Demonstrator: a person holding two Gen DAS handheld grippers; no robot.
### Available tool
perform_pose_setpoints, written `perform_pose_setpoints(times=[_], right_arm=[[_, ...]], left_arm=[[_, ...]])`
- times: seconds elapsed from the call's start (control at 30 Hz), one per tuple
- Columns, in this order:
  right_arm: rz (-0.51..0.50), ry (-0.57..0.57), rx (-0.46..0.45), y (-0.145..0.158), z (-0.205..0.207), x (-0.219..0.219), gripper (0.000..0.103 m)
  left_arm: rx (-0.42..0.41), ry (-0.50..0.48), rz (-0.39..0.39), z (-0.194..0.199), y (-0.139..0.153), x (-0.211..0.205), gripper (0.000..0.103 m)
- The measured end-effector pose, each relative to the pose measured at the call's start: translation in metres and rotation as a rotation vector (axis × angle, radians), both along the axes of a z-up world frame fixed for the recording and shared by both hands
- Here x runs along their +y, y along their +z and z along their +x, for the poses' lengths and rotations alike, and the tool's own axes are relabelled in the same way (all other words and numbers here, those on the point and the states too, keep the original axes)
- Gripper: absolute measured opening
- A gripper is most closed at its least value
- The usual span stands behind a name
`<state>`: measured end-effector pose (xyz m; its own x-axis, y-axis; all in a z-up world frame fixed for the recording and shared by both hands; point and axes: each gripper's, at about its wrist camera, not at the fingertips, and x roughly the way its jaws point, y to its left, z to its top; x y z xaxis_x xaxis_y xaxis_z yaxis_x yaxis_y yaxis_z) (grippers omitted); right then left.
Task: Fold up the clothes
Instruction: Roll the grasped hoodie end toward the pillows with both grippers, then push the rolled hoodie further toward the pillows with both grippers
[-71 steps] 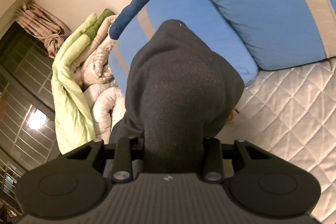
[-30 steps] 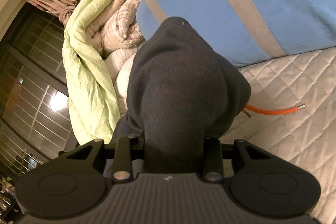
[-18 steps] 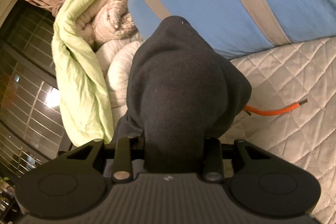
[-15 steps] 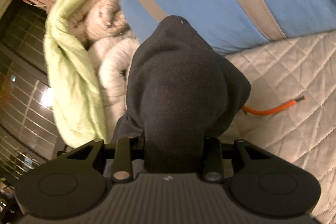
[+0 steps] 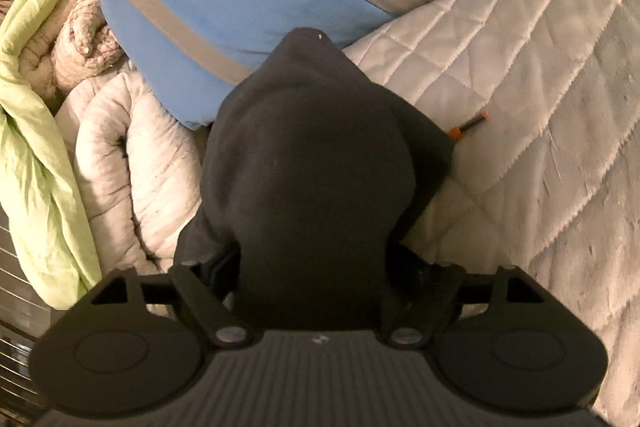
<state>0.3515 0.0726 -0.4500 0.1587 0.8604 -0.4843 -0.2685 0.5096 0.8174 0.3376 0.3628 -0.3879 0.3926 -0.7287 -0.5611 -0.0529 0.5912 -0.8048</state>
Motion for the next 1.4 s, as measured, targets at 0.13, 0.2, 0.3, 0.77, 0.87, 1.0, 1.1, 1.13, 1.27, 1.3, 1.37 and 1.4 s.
perform_pose_setpoints(times=[0.13, 0.2, 0.3, 0.77, 0.87, 1.0, 1.1, 1.13, 1.27, 1.3, 1.37, 1.4], right_arm=[[0.006, 0.024, 0.011, 0.002, -0.013, -0.008, 0.098], [0.008, 0.037, 0.016, 0.003, -0.020, -0.013, 0.100], [-0.007, 0.068, 0.023, 0.007, -0.035, -0.020, 0.100], [-0.011, 0.203, 0.112, 0.010, -0.097, -0.035, 0.102], [-0.009, 0.115, 0.062, 0.015, -0.088, -0.040, 0.102], [0.024, -0.008, 0.037, 0.019, -0.058, -0.052, 0.102], [0.063, -0.075, 0.049, 0.015, -0.032, -0.056, 0.102], [0.063, -0.081, 0.044, 0.015, -0.025, -0.053, 0.102], [0.056, -0.072, 0.017, 0.015, -0.008, -0.039, 0.103], [0.054, -0.065, 0.014, 0.014, -0.005, -0.036, 0.103], [0.062, -0.063, 0.014, 0.011, 0.000, -0.035, 0.103], [0.070, -0.064, 0.015, 0.010, 0.002, -0.034, 0.103]], left_arm=[[0.007, 0.012, -0.015, -0.003, -0.001, 0.003, 0.043], [0.014, 0.019, -0.019, -0.005, 0.000, 0.004, 0.045], [0.029, 0.042, -0.027, -0.011, 0.001, 0.005, 0.048], [0.069, 0.170, -0.038, -0.033, 0.005, 0.012, 0.055], [0.061, 0.176, -0.026, -0.033, 0.005, 0.011, 0.055], [0.064, 0.158, -0.020, -0.027, 0.005, 0.011, 0.056], [0.057, 0.125, 0.001, -0.016, 0.009, 0.011, 0.057], [0.046, 0.120, 0.008, -0.011, 0.011, 0.011, 0.058], [0.049, 0.095, 0.003, 0.008, 0.007, 0.003, 0.064], [0.049, 0.087, 0.002, 0.012, 0.006, 0.001, 0.064], [0.050, 0.080, -0.002, 0.021, 0.007, -0.002, 0.066], [0.051, 0.079, -0.001, 0.026, 0.008, -0.002, 0.066]])
